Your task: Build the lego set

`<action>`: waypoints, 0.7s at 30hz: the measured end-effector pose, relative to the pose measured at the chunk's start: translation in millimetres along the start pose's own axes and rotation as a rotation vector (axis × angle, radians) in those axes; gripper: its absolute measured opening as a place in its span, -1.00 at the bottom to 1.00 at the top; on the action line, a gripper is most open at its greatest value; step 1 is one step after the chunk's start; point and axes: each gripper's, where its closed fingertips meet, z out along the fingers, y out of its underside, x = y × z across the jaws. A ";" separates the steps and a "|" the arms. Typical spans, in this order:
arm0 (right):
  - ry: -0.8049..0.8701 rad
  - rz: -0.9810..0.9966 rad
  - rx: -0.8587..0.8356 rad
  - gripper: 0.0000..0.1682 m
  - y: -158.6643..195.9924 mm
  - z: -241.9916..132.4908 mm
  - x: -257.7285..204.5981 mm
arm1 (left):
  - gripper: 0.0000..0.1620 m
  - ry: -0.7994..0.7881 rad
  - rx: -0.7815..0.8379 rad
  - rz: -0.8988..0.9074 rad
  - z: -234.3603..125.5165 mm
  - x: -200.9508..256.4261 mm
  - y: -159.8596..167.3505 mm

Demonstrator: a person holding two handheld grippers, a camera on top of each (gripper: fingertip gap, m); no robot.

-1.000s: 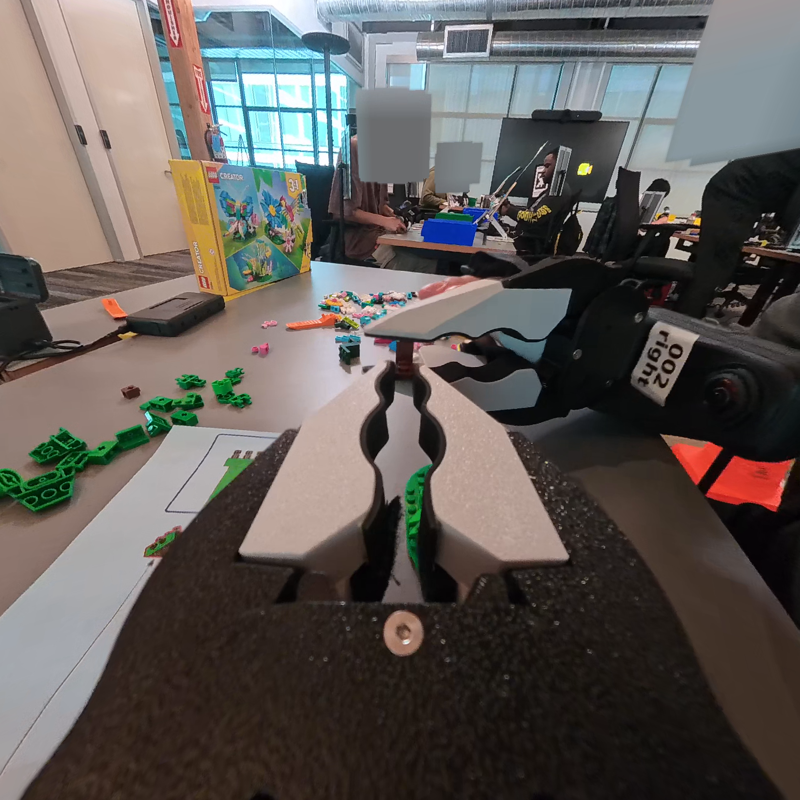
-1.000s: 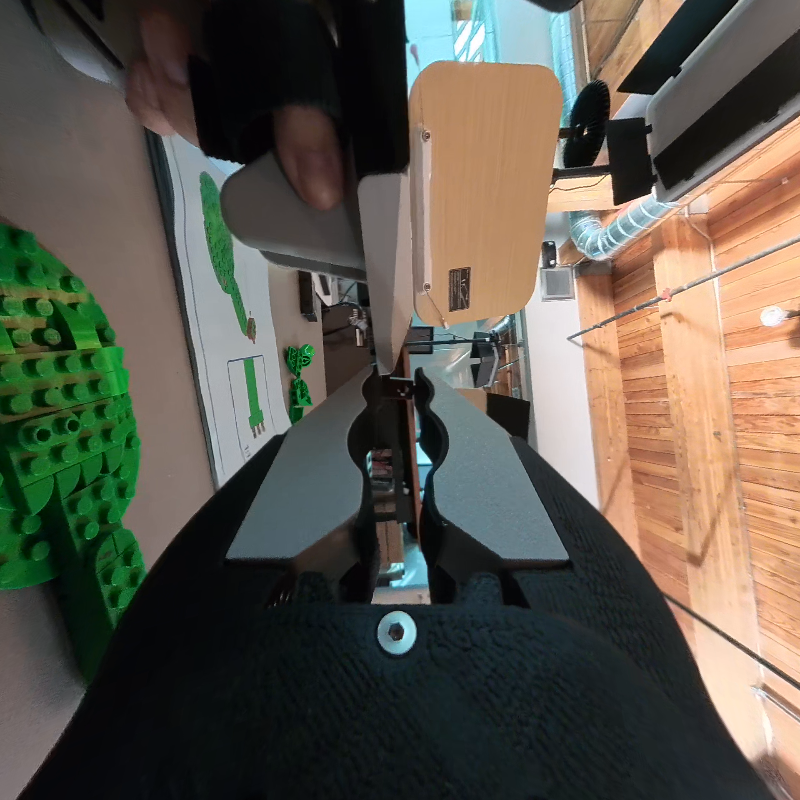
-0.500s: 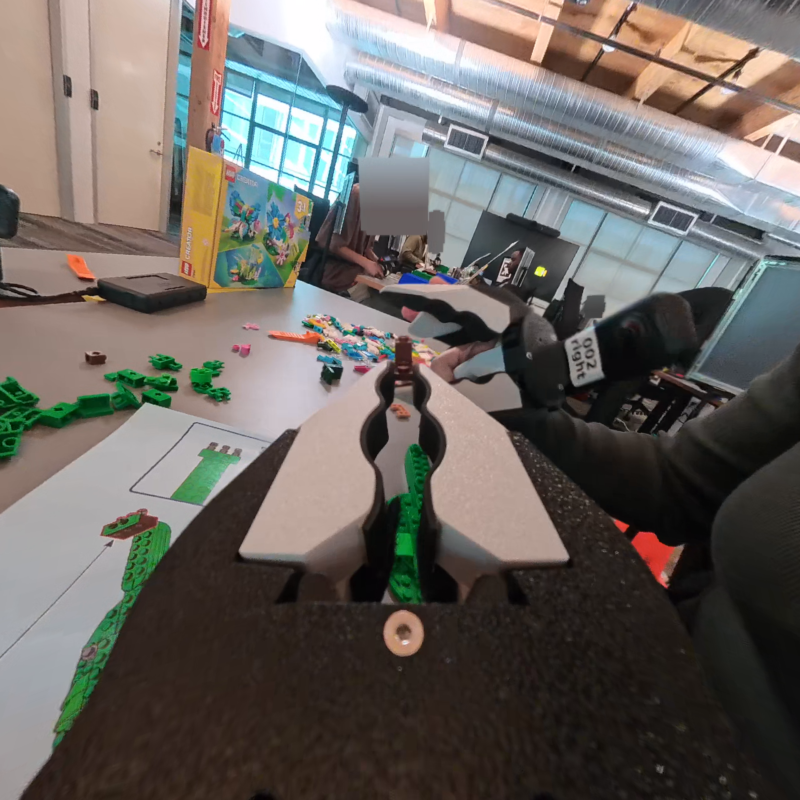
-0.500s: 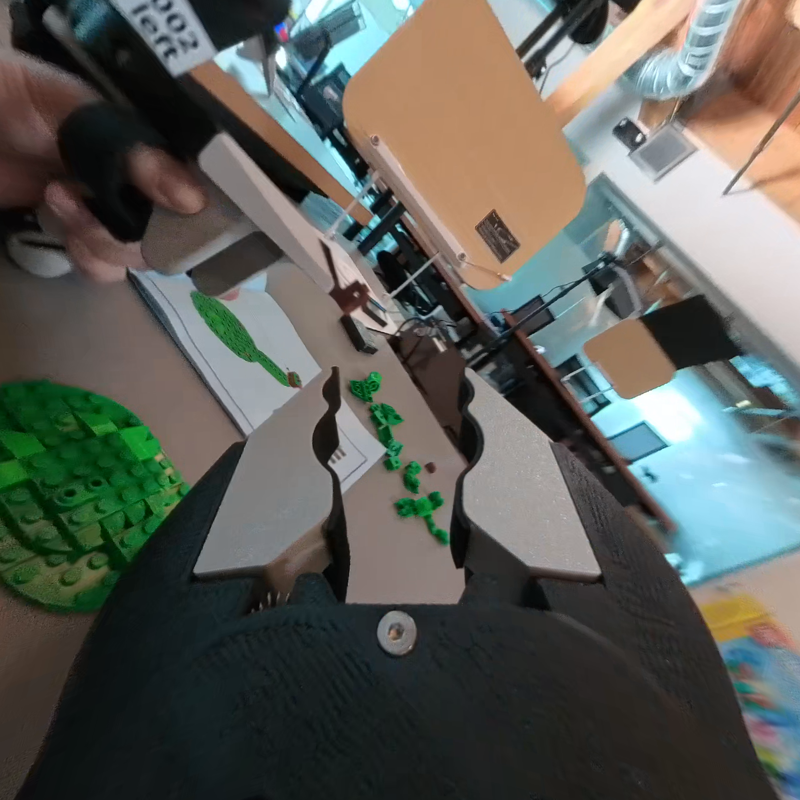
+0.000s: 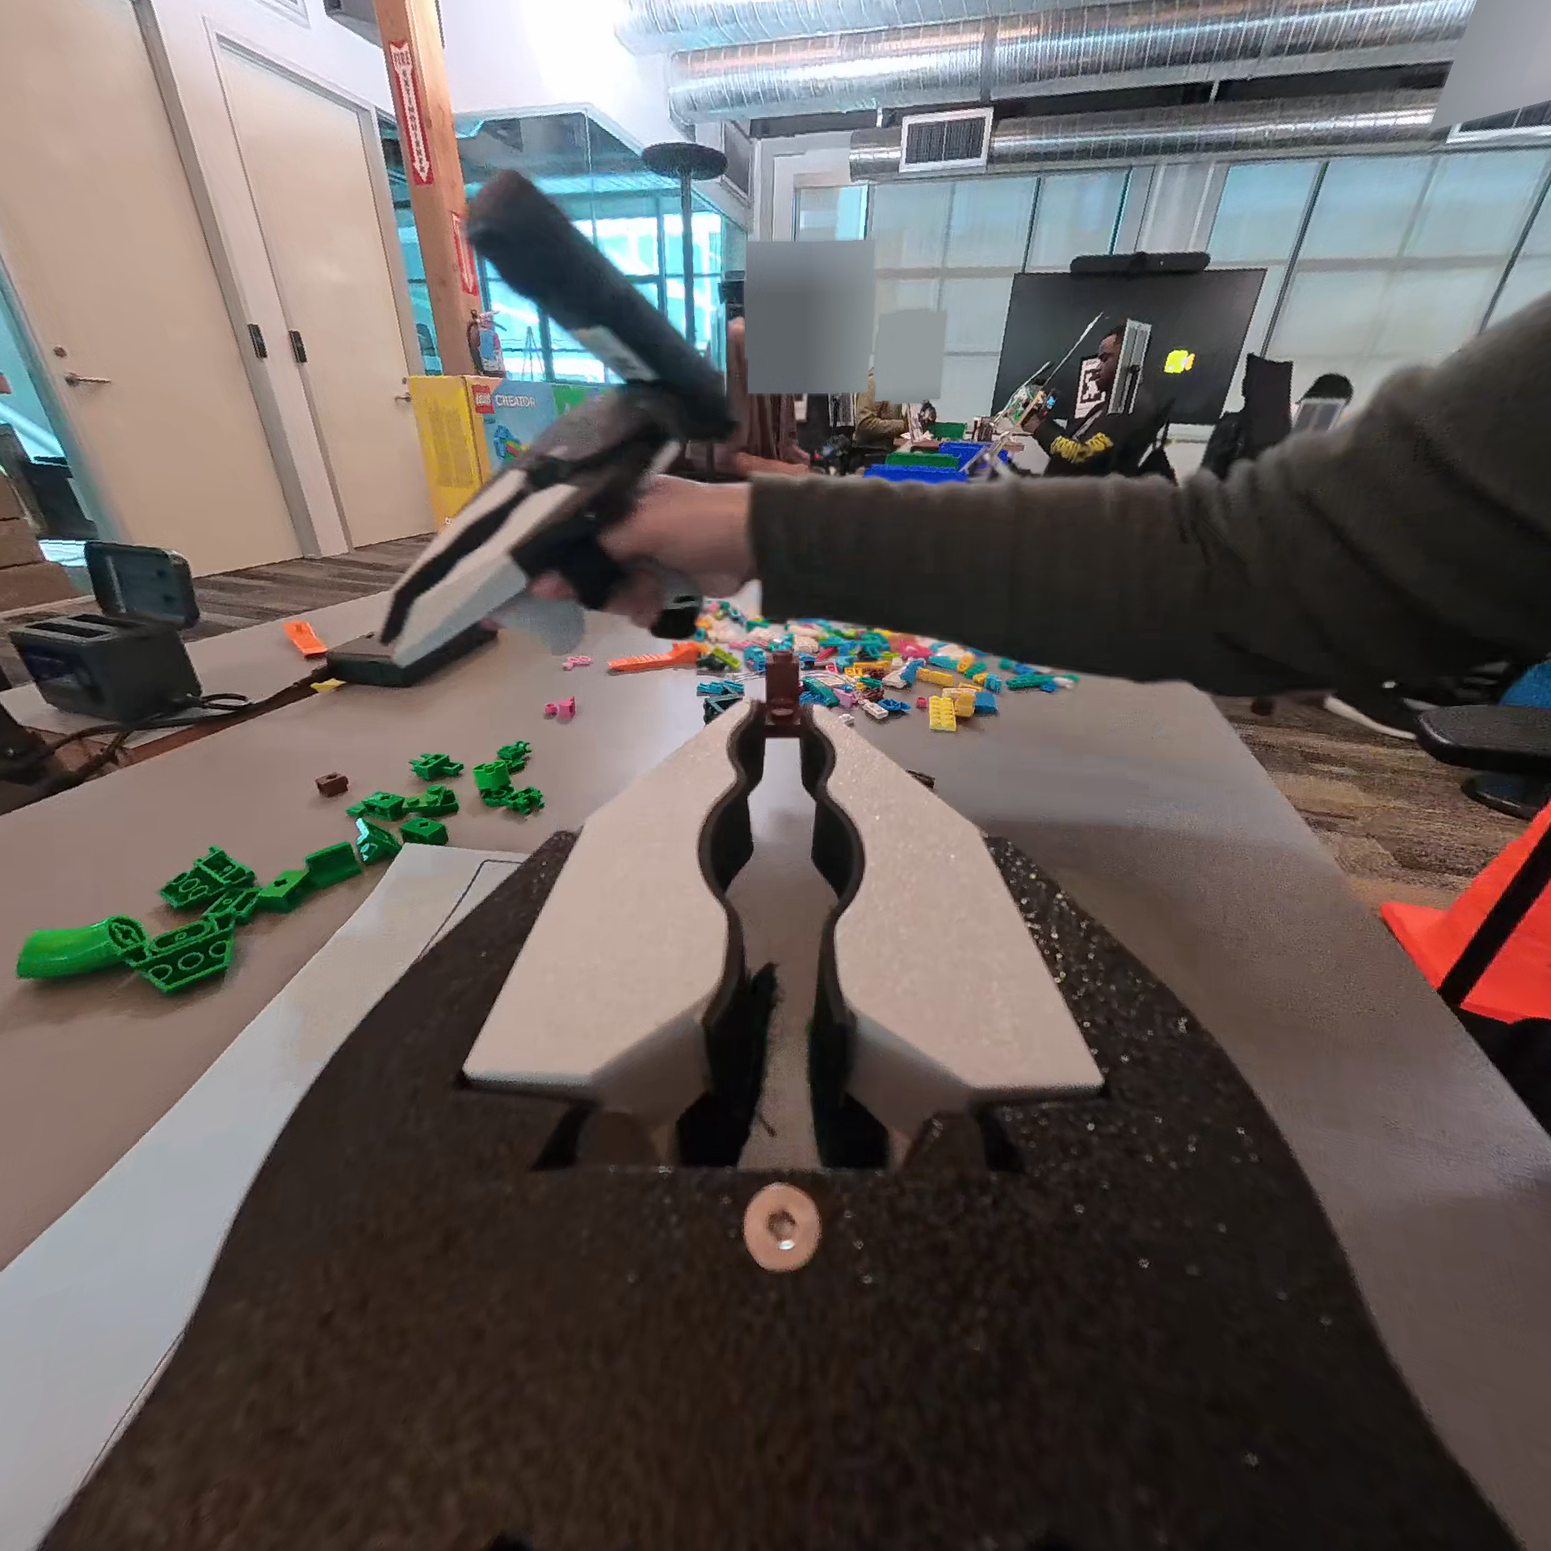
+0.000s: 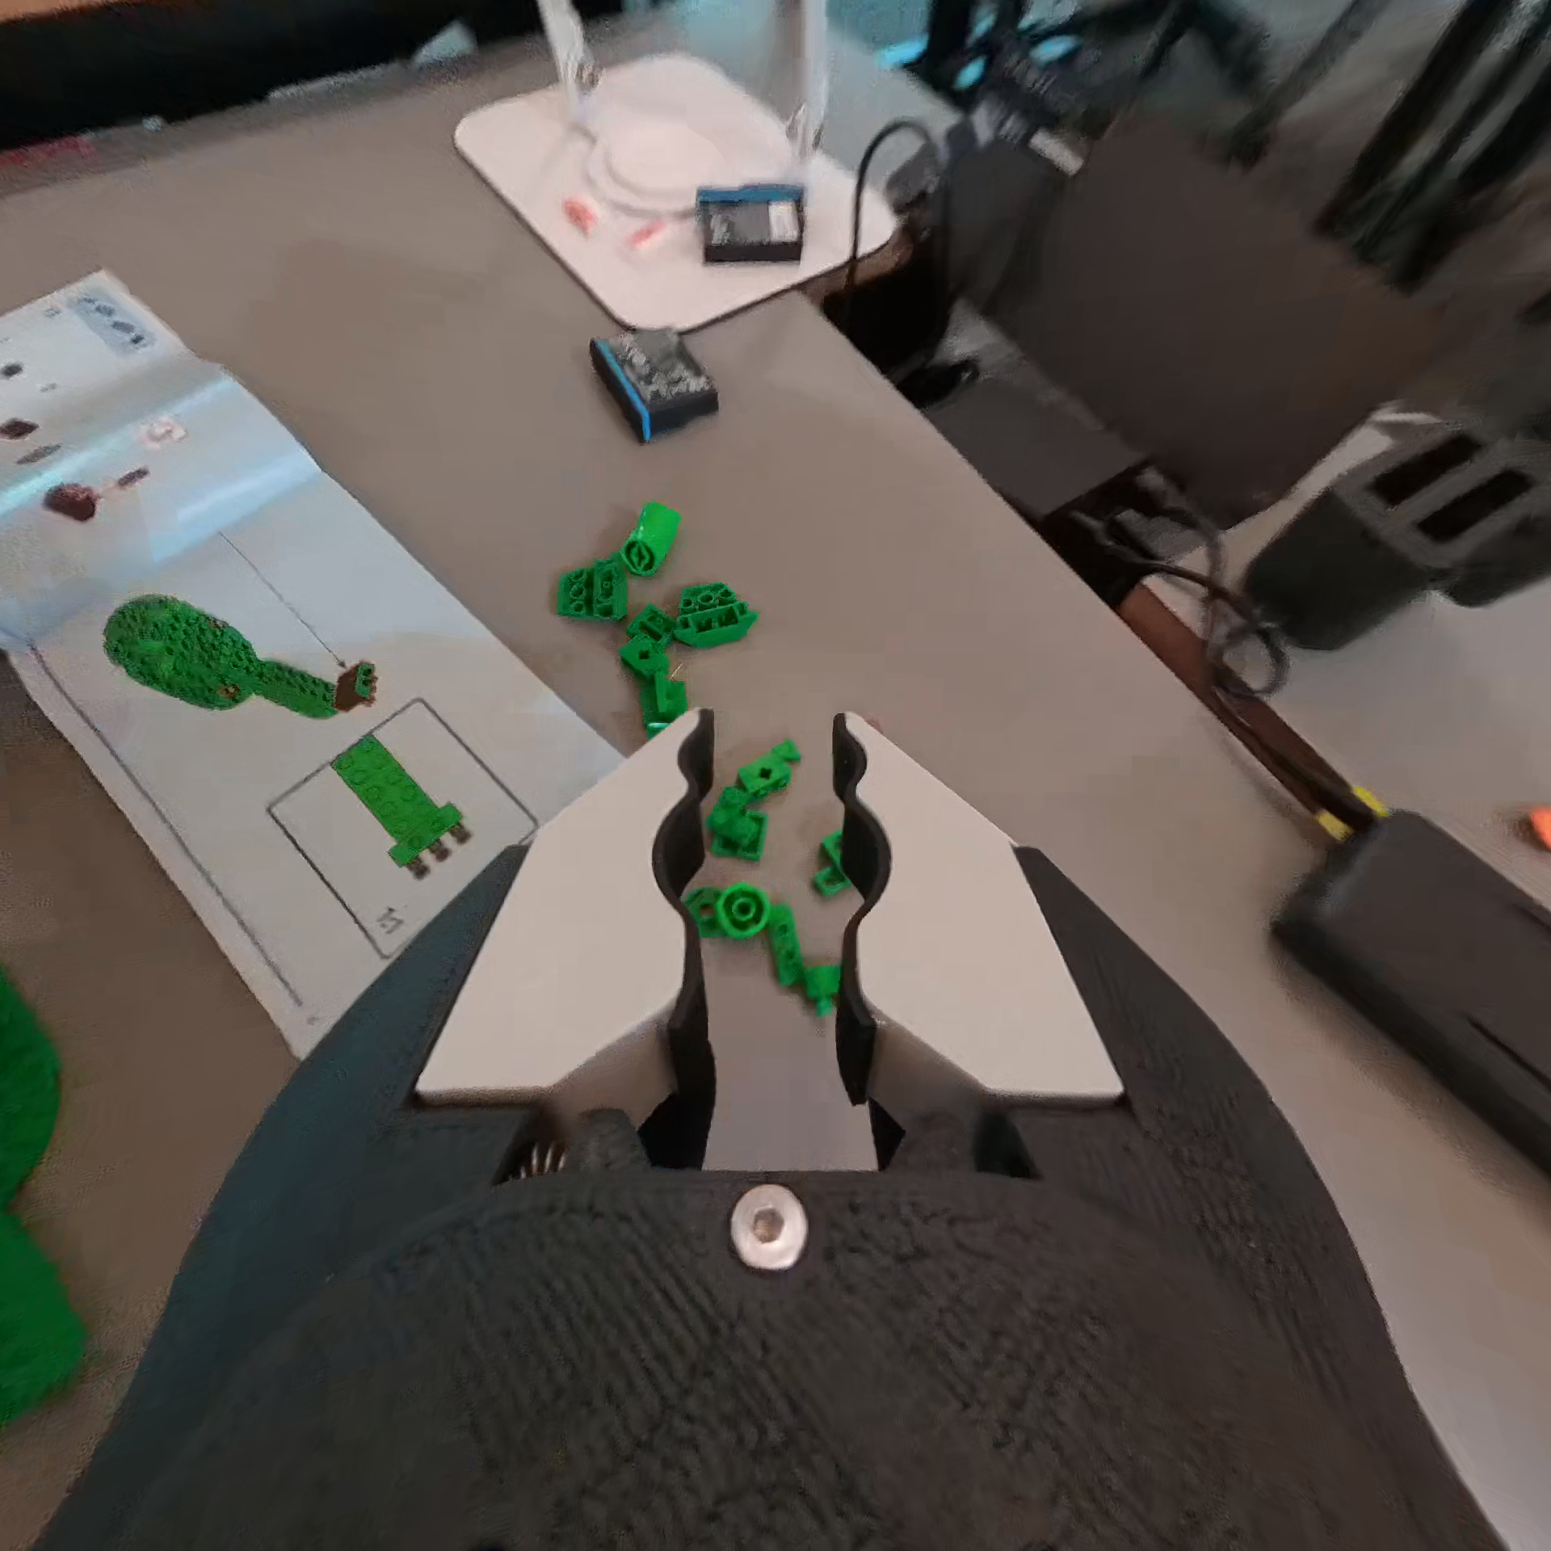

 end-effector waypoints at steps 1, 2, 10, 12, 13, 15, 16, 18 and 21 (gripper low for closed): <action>-0.056 -0.019 -0.045 -0.70 3.1 9.2 3.4 | -0.93 0.000 -0.001 -0.001 -0.1 -0.4 0.3; -0.081 -0.036 -0.105 -0.71 10.2 17.3 9.8 | -0.93 0.000 -0.002 -0.001 -0.3 -0.7 0.4; -0.177 -0.084 -0.285 -0.70 36.6 50.7 31.7 | -0.93 -0.006 -0.013 0.010 -1.1 -3.6 1.3; -0.184 -0.106 -0.337 -0.70 44.5 55.2 33.2 | -0.93 -0.006 -0.017 0.007 -0.9 -4.4 2.2; -0.186 -0.110 -0.348 -0.70 46.0 57.5 33.4 | -0.93 -0.005 -0.018 0.005 -0.9 -4.4 2.4; -0.185 -0.114 -0.353 -0.70 46.3 62.1 34.0 | -0.93 -0.004 -0.020 0.005 -0.8 -4.2 2.6; -0.180 -0.118 -0.352 -0.72 46.0 64.0 34.9 | -0.93 -0.003 -0.021 0.006 -0.7 -3.9 2.7; -0.180 -0.117 -0.351 -0.86 45.1 65.8 35.1 | -0.93 -0.001 -0.023 0.007 -0.4 -3.3 2.9; -0.185 -0.146 -0.360 -0.92 44.4 62.6 27.3 | -0.93 0.003 -0.033 0.002 0.0 -2.9 4.0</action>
